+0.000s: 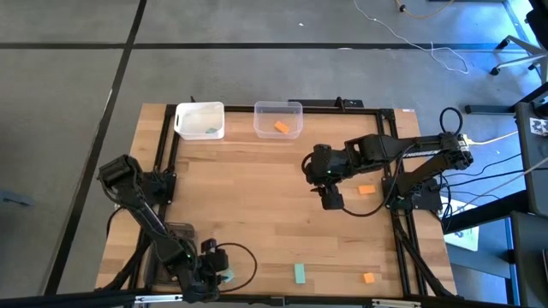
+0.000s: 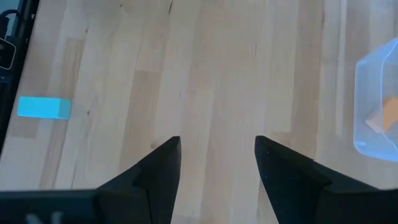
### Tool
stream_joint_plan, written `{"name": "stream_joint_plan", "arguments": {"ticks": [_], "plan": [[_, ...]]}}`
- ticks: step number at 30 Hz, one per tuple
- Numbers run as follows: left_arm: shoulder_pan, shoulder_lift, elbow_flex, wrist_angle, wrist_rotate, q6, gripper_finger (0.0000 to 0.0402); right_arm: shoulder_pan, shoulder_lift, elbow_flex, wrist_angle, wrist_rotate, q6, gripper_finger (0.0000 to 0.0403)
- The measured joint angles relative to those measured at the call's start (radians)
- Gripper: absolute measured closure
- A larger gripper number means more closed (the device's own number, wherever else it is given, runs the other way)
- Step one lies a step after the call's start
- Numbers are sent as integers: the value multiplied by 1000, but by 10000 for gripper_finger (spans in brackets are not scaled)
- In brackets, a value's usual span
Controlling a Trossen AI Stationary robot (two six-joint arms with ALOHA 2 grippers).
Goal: Sort & place blocks by color
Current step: Put the left blue block into the white bin
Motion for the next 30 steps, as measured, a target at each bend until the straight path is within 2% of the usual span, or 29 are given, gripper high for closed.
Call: {"name": "stream_joint_plan", "arguments": {"ticks": [17, 24, 30], "plan": [[-7, 26, 0, 38, 32, -231, 253, 0, 0, 0, 2, 3, 0, 196], [-1, 26, 0, 37, 30, -234, 253, 0, 0, 0, 2, 70, -1, 196], [10, 28, 0, 29, 26, -234, 253, -1, 0, 0, 2, 71, 0, 196]]}}
